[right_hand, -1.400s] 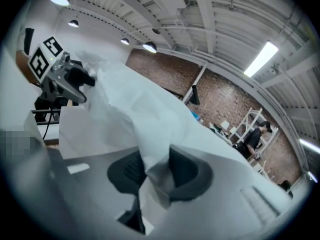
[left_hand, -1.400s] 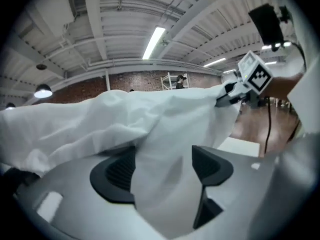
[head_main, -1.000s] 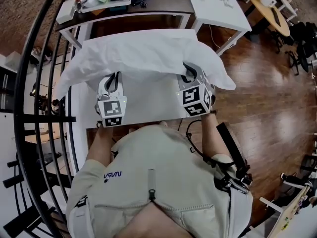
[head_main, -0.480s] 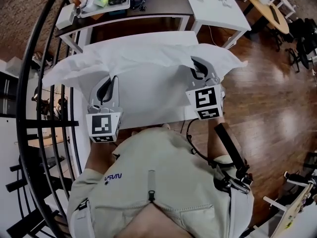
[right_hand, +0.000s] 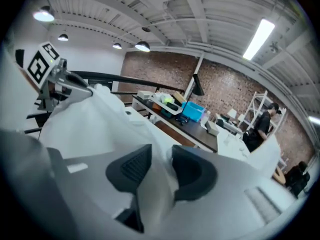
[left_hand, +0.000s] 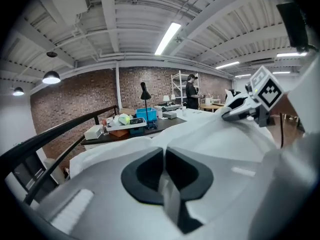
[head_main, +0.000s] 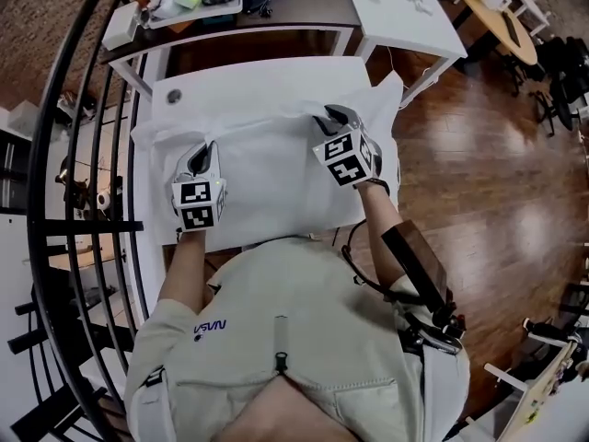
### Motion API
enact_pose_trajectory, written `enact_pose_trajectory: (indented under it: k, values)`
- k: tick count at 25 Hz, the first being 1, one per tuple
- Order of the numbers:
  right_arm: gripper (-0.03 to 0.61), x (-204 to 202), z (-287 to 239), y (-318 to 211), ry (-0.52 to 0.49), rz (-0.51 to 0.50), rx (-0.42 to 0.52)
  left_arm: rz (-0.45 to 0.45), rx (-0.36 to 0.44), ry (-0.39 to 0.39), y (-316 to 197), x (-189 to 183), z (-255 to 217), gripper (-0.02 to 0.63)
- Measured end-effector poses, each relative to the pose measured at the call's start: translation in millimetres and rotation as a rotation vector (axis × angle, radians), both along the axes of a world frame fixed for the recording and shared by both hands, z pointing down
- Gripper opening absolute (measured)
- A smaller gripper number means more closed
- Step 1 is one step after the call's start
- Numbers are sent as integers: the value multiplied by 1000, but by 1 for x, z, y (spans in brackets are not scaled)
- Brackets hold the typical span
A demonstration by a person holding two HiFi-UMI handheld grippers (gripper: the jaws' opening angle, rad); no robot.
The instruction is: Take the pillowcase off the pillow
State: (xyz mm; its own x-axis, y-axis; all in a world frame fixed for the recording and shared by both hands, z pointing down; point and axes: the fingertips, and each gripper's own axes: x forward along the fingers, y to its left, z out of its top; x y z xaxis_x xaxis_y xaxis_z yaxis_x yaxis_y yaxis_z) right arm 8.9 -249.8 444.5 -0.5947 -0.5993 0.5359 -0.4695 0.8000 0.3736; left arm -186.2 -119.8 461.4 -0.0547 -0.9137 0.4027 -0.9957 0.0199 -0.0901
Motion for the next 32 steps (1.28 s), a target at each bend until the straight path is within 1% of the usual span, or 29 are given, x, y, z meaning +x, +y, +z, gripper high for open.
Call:
enact_pose_trajectory:
  k: [1, 3, 4, 6, 8, 9, 11, 12, 14, 15, 16, 17, 19, 21, 24, 27, 32]
  values:
    - [155, 4, -1, 2, -20, 10, -15, -4, -27, 2, -6, -4, 9, 12]
    - [178, 21, -1, 13, -52, 43, -49, -8, -76, 11, -17, -9, 25, 15]
    - [203, 32, 3, 21, -67, 65, -78, -9, -85, 15, -21, -11, 29, 23]
    - [216, 57, 18, 46, -89, 102, -153, -1, -66, 27, -24, -12, 26, 60]
    - [229, 81, 37, 72, -76, 120, -212, 12, -20, 45, -19, -14, 13, 73]
    - [230, 88, 47, 85, -63, 118, -235, 22, -2, 55, -15, -14, 6, 101]
    - [230, 90, 65, 114, -24, 85, -274, 51, 0, 67, 2, -10, -4, 215]
    - [230, 88, 75, 127, 4, 62, -287, 69, -12, 64, 14, -5, -6, 233]
    - [229, 81, 95, 143, 63, 39, -281, 107, -52, 53, 43, 11, -4, 229]
    - [228, 78, 103, 146, 90, 40, -265, 128, -77, 60, 58, 21, 0, 212]
    - [227, 75, 110, 145, 110, 48, -247, 148, -106, 78, 73, 32, 7, 174]
    - [223, 71, 114, 143, 118, 59, -229, 164, -136, 100, 87, 42, 15, 148]
    - [221, 65, 117, 136, 112, 82, -209, 179, -190, 124, 106, 58, 35, 144]
    - [218, 63, 111, 126, 92, 96, -202, 176, -229, 104, 111, 66, 53, 144]
    - [215, 58, 102, 111, 66, 103, -186, 182, -258, 49, 96, 68, 75, 146]
    - [212, 47, 99, 95, 57, 105, -165, 190, -271, 11, 68, 60, 93, 143]
    - [207, 34, 102, 71, 46, 103, -171, 150, -251, -57, 21, 41, 109, 140]
